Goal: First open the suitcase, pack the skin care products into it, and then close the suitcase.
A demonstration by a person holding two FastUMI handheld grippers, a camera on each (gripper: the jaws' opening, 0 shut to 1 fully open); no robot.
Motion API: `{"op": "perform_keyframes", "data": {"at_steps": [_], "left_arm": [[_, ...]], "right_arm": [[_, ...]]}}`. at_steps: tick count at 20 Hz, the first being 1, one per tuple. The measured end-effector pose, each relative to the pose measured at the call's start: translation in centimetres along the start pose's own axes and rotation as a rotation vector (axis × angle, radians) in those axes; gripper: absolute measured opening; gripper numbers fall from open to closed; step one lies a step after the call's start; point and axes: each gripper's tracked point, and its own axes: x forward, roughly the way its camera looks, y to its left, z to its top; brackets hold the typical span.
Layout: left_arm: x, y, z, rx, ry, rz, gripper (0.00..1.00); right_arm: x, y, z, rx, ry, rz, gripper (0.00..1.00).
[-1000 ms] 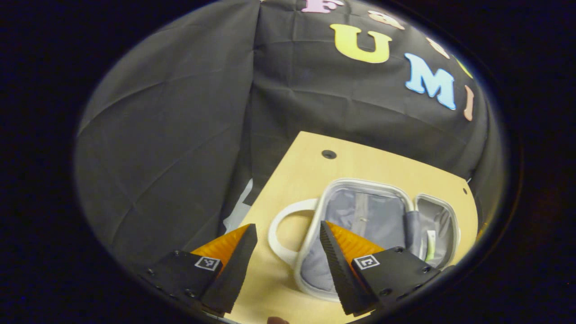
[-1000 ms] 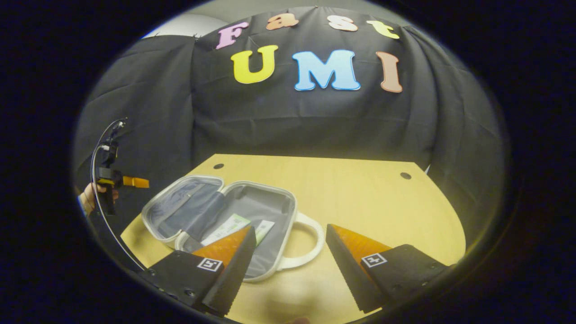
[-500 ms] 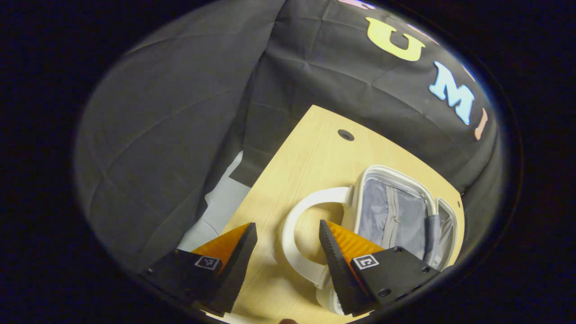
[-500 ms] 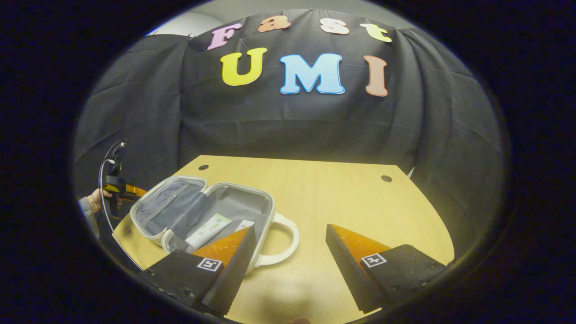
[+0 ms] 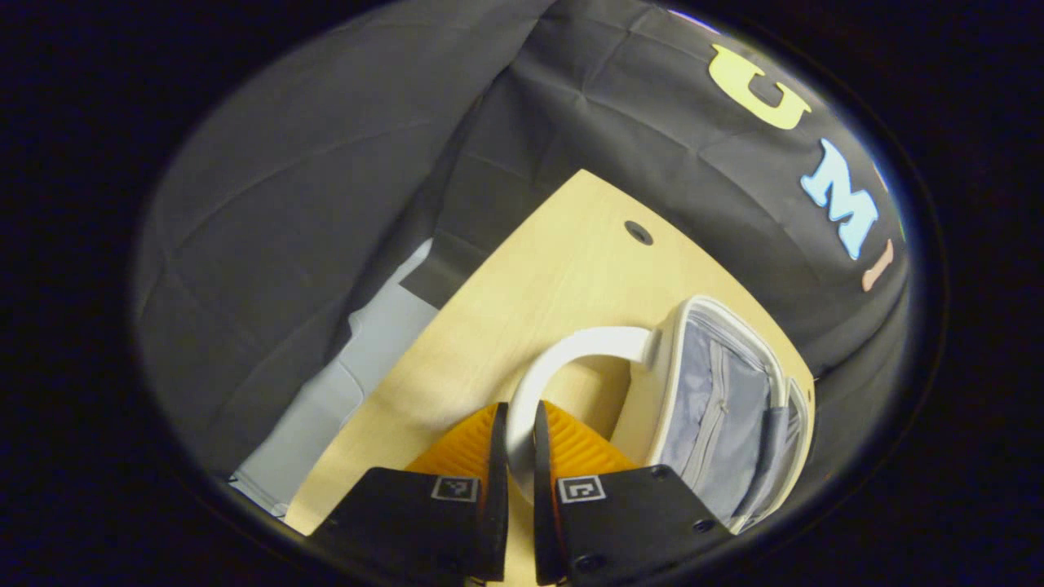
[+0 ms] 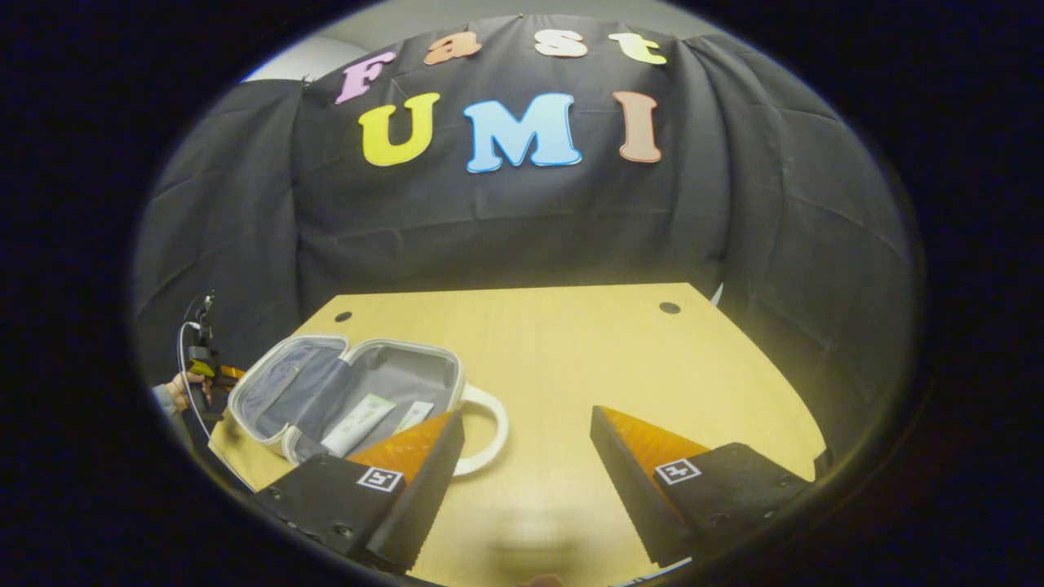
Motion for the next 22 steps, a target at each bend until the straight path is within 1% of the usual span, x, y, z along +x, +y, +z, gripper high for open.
{"op": "perform_keyframes", "data": {"at_steps": [2, 3, 5, 7, 8, 12, 15, 17, 18, 21, 22], "left_arm": [[-0.8, -0.5, 0.7, -0.043, -0.023, -0.006, 0.14], [-1.6, -0.6, 0.9, -0.039, -0.036, -0.009, 0.15], [-3.4, -1.7, 1.5, -0.005, -0.057, -0.008, 0.14], [-6.0, -3.5, 2.5, 0.052, -0.092, -0.008, 0.14], [-7.6, -4.8, 3.5, 0.072, -0.117, -0.025, 0.14], [-14.7, -11.8, 6.8, 0.113, -0.219, -0.118, 0.13], [-19.3, -18.0, 7.3, 0.164, -0.259, -0.153, 0.13], [-21.3, -22.5, 6.6, 0.222, -0.276, -0.163, 0.13], [-22.4, -25.1, 6.3, 0.245, -0.285, -0.184, 0.13], [-25.1, -32.7, 3.3, 0.305, -0.281, -0.245, 0.13], [-25.6, -35.0, 1.9, 0.324, -0.274, -0.258, 0.16]], "right_arm": [[-0.4, -0.5, 0.1, 0.01, -0.007, -0.005, 0.95], [-0.5, -0.8, 0.2, 0.015, -0.012, -0.005, 0.95], [-0.5, -1.1, 0.3, 0.043, -0.015, 0.007, 0.96], [-0.4, -1.6, 0.9, 0.082, -0.029, 0.018, 0.96], [-0.4, -2.0, 1.3, 0.088, -0.041, 0.018, 0.95], [-0.1, -3.5, 2.5, 0.08, -0.084, 0.022, 0.96], [0.2, -5.1, 3.2, 0.073, -0.108, 0.026, 0.95], [0.2, -6.1, 3.7, 0.085, -0.122, 0.037, 0.95], [0.2, -6.7, 3.9, 0.086, -0.13, 0.038, 0.96], [-0.1, -9.0, 4.6, 0.072, -0.161, 0.032, 0.96], [-0.3, -9.7, 5.0, 0.066, -0.173, 0.031, 0.95]]}}
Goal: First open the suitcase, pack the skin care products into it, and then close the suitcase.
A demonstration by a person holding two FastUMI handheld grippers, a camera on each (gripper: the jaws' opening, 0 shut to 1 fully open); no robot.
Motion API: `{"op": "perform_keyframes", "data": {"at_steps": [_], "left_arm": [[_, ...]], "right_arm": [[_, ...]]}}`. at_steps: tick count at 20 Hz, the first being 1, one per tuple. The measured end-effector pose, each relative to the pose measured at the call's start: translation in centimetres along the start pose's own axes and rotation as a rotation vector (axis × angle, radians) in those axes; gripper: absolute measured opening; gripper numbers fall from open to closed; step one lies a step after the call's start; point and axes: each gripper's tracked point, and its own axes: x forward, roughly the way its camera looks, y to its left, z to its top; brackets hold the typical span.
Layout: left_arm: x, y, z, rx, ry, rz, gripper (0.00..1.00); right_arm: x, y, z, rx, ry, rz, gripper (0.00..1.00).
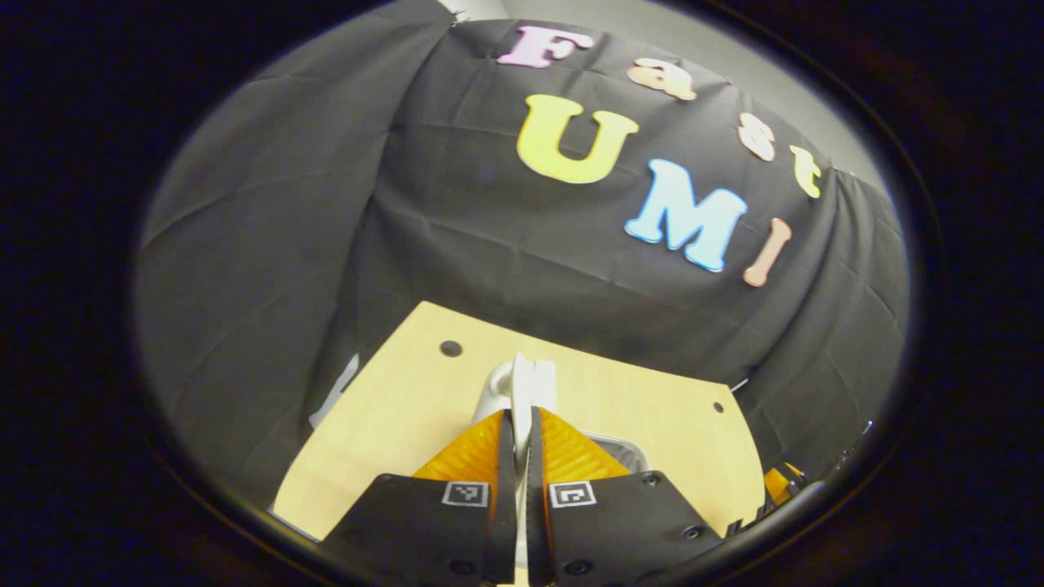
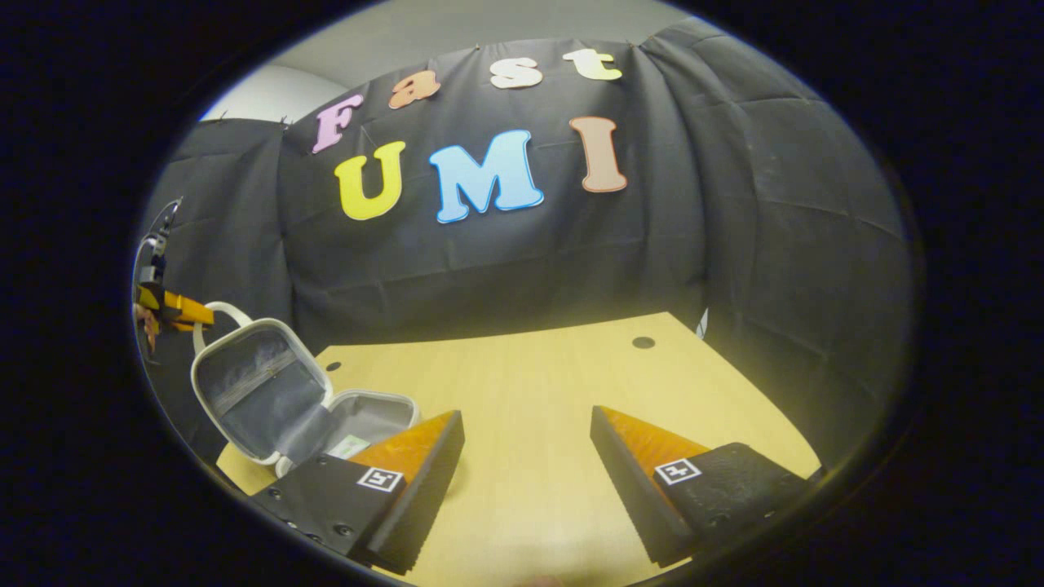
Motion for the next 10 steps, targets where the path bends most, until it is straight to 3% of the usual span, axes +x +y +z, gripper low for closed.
{"op": "perform_keyframes", "data": {"at_steps": [5, 10], "left_arm": [[1.1, -11.7, -4.3, 0.05, 0.031, -0.093, 0.13], [4.4, -20.3, -12.6, 0.107, 0.068, -0.145, 0.13]], "right_arm": [[-0.8, -3.3, 1.1, -0.012, -0.033, 0.022, 0.95], [-2.0, -6.9, 1.7, -0.056, -0.06, 0.036, 0.96]]}}
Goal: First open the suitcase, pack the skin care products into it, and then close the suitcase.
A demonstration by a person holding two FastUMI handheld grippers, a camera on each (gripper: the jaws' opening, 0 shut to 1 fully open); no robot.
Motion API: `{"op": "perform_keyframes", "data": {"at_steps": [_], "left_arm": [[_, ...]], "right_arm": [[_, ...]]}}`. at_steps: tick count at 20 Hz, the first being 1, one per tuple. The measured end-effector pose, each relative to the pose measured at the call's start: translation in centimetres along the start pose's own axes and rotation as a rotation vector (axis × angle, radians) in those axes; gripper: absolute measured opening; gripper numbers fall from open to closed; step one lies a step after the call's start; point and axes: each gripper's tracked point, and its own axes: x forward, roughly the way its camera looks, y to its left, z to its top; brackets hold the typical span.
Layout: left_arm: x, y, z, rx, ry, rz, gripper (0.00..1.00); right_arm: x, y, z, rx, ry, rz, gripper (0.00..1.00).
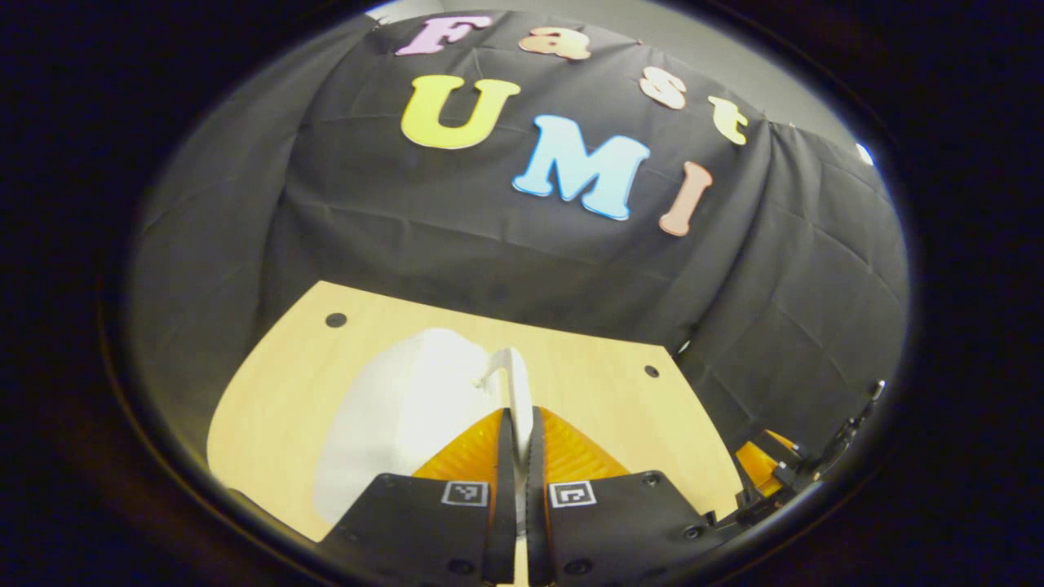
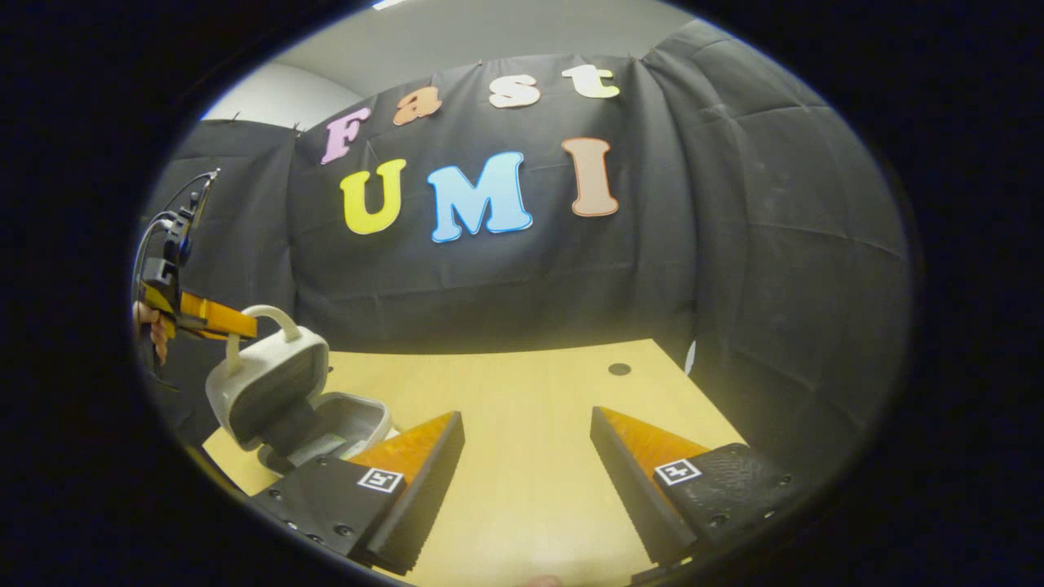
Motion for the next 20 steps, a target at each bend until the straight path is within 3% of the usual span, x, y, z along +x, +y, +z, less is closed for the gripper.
{"op": "perform_keyframes", "data": {"at_steps": [1, 2, 6, 8, 9, 10, 13, 15, 16, 18, 20], "left_arm": [[1.3, -1.4, -1.7, 0.019, 0.013, -0.004, 0.13], [2.6, -2.6, -3.3, 0.034, 0.026, -0.006, 0.13], [6.8, -5.4, -8.7, 0.071, 0.088, 0.023, 0.13], [8.0, -5.6, -10.9, 0.082, 0.105, 0.039, 0.13], [8.5, -5.5, -11.7, 0.089, 0.118, 0.054, 0.17], [9.0, -5.5, -12.3, 0.087, 0.126, 0.063, 0.17], [10.2, -5.8, -13.3, 0.102, 0.155, 0.082, 0.14], [10.9, -6.0, -13.5, 0.12, 0.163, 0.088, 0.14], [11.1, -6.6, -13.6, 0.112, 0.166, 0.062, 0.14], [10.8, -7.3, -13.1, 0.081, 0.142, 0.039, 0.25], [9.7, -7.1, -11.4, 0.098, 0.083, 0.053, 0.25]], "right_arm": [[-0.3, -0.5, 0.0, -0.006, -0.002, 0.009, 0.96], [-0.7, -1.0, -0.2, -0.009, -0.001, 0.022, 0.89], [-1.1, -1.9, -0.9, -0.036, 0.031, 0.087, 0.95], [-1.3, -2.6, -0.9, -0.054, 0.034, 0.102, 0.95], [-1.4, -2.9, -0.8, -0.057, 0.032, 0.104, 0.89], [-1.5, -3.1, -0.8, -0.053, 0.032, 0.103, 0.95], [-1.4, -3.7, -0.6, -0.031, 0.025, 0.084, 0.95], [-1.4, -3.7, -0.7, -0.032, 0.034, 0.07, 0.89], [-1.4, -3.6, -0.5, -0.029, 0.032, 0.067, 0.89], [-1.3, -3.1, -0.3, -0.027, 0.033, 0.063, 0.95], [-1.1, -2.3, 0.4, -0.025, 0.023, 0.06, 0.9]]}}
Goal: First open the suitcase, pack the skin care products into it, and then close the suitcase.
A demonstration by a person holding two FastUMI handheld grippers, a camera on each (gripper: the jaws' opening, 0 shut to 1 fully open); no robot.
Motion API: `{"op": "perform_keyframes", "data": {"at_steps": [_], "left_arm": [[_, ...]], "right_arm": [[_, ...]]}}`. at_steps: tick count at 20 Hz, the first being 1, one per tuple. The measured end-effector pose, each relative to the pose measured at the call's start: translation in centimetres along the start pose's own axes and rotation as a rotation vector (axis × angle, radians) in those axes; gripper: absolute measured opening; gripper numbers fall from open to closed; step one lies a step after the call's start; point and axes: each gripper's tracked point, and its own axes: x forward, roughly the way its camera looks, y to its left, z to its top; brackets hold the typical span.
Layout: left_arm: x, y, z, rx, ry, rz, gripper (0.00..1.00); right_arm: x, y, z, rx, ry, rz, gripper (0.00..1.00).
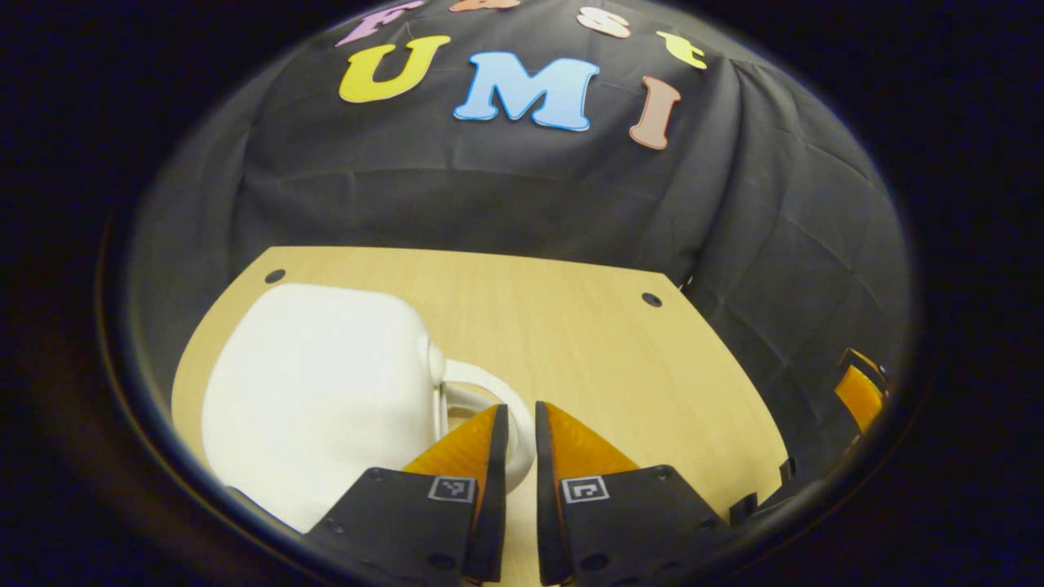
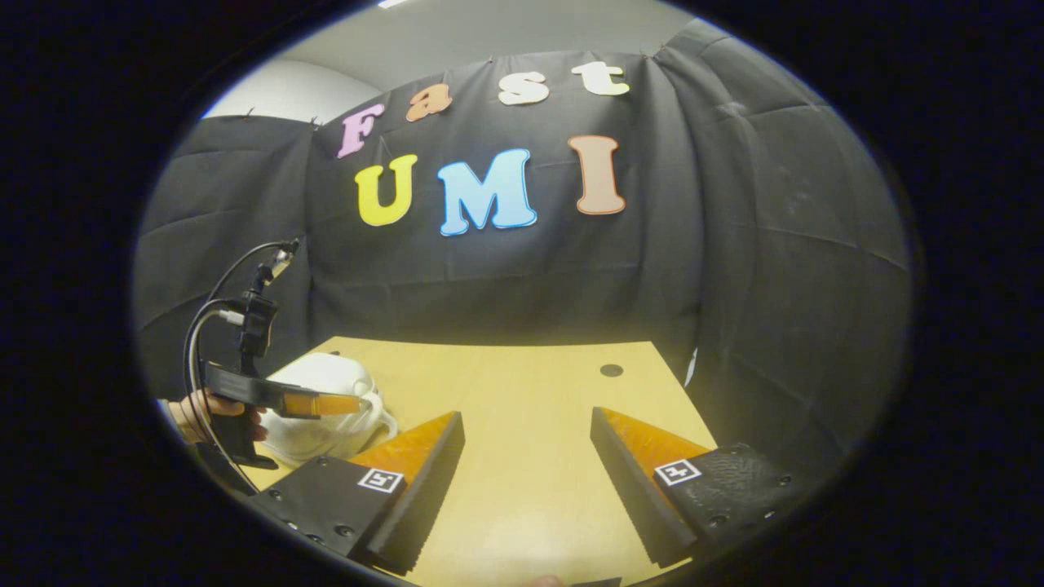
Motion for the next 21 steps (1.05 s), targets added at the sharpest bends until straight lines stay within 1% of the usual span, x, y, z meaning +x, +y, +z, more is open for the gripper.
{"op": "perform_keyframes", "data": {"at_steps": [1, 2, 3, 4, 6, 7, 8, 9, 11, 13, 14, 15, 16, 18, 19, 21], "left_arm": [[-0.6, 0.0, 0.6, 0.006, -0.027, 0.003, 0.25], [-1.3, -0.2, 1.6, 0.015, -0.058, -0.002, 0.29], [-2.2, -0.2, 2.4, 0.027, -0.093, 0.004, 0.47], [-3.5, -0.3, 3.4, 0.042, -0.136, 0.012, 0.54], [-5.7, -0.4, 5.3, 0.081, -0.221, 0.03, 0.63], [-6.9, -0.1, 6.4, 0.099, -0.268, 0.05, 0.84], [-8.2, 0.2, 7.3, 0.114, -0.314, 0.073, 0.93], [-9.3, 0.2, 8.2, 0.122, -0.357, 0.088, 0.96], [-11.3, -0.2, 10.0, 0.107, -0.439, 0.09, 0.96], [-13.1, -0.8, 10.9, 0.069, -0.492, 0.076, 0.96], [-13.5, -0.8, 11.1, 0.057, -0.513, 0.083, 0.96], [-13.9, -0.7, 11.2, 0.054, -0.527, 0.089, 0.96], [-14.2, -0.8, 11.2, 0.057, -0.542, 0.098, 0.96], [-14.7, -1.6, 10.7, 0.071, -0.555, 0.12, 0.96], [-14.9, -2.5, 10.5, 0.079, -0.565, 0.128, 0.97], [-15.2, -4.6, 10.1, 0.081, -0.585, 0.154, 0.97]], "right_arm": [[0.2, 0.3, 0.3, 0.001, -0.007, -0.003, 0.95], [0.1, 0.6, 0.6, -0.001, -0.016, -0.009, 0.95], [0.2, 0.7, 0.8, -0.002, -0.024, -0.016, 0.95], [0.1, 1.1, 1.3, -0.001, -0.035, -0.021, 0.95], [0.1, 1.7, 2.3, -0.001, -0.057, -0.034, 0.95], [0.1, 1.8, 2.7, -0.004, -0.067, -0.043, 0.95], [0.0, 2.0, 3.0, -0.008, -0.078, -0.051, 0.95], [-0.2, 2.3, 3.5, -0.014, -0.089, -0.059, 0.95], [-0.4, 2.8, 4.2, -0.026, -0.112, -0.074, 0.95], [-0.8, 2.9, 4.9, -0.032, -0.141, -0.088, 0.95], [-1.1, 2.9, 5.2, -0.034, -0.155, -0.096, 0.95], [-1.2, 2.8, 5.4, -0.035, -0.172, -0.099, 0.89], [-1.3, 2.4, 5.7, -0.04, -0.19, -0.113, 0.95], [-2.5, 0.9, 5.6, -0.057, -0.219, -0.136, 0.95], [-3.1, -0.1, 5.8, -0.063, -0.233, -0.149, 0.96], [-4.2, -2.5, 5.9, -0.067, -0.257, -0.163, 0.96]]}}
